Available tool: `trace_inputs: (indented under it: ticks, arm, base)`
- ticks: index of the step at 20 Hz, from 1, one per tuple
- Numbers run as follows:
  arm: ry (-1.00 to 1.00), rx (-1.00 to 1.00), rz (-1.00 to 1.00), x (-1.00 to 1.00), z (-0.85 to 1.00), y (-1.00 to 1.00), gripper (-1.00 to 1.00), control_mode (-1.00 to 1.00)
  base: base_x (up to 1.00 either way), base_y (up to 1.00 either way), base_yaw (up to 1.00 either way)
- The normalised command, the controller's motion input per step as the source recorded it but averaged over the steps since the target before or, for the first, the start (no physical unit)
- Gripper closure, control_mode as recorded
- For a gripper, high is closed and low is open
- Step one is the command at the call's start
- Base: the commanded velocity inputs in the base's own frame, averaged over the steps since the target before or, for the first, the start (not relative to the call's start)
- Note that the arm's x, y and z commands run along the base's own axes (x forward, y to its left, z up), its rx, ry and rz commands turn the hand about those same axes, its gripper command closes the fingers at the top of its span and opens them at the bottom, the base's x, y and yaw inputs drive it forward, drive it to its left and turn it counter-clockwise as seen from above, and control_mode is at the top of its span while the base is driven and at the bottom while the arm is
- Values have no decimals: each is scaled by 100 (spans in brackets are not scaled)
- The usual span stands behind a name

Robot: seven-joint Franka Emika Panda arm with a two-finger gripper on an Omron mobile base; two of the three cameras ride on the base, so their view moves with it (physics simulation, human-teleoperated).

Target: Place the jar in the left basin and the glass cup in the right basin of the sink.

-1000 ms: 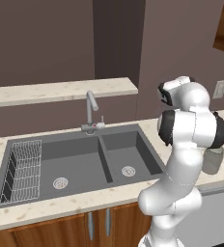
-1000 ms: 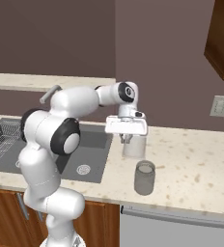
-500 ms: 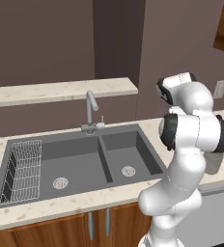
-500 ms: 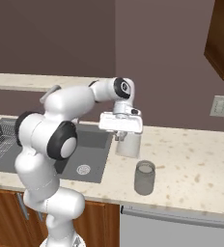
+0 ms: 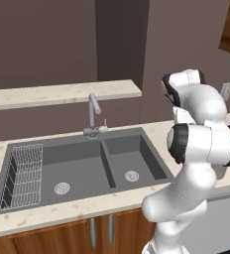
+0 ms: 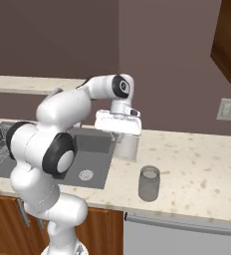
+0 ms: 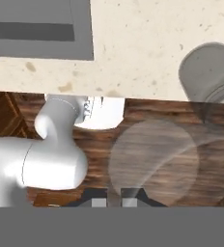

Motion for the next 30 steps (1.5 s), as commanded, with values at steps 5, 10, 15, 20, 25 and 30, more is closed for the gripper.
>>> trace_inputs:
  ticks: [5,10,15,20,25,30]
  arm:
    - [-35,9,8,-9,3,23,100,-100]
    - [-46,8,6,-7,0,27,100,-100]
    - [-47,2,2,-1,0,29,100,-100]
    - [-28,0,0,-2,6,23,100,-100]
    - [-6,0,0,-7,7,20,100,-100]
    - [1,0,0,-3,8,11,100,-100]
  base:
    - [0,0,0]
    - [0,0,0]
    - [0,0,0]
    - [0,0,0]
    - [0,0,0]
    - [0,0,0]
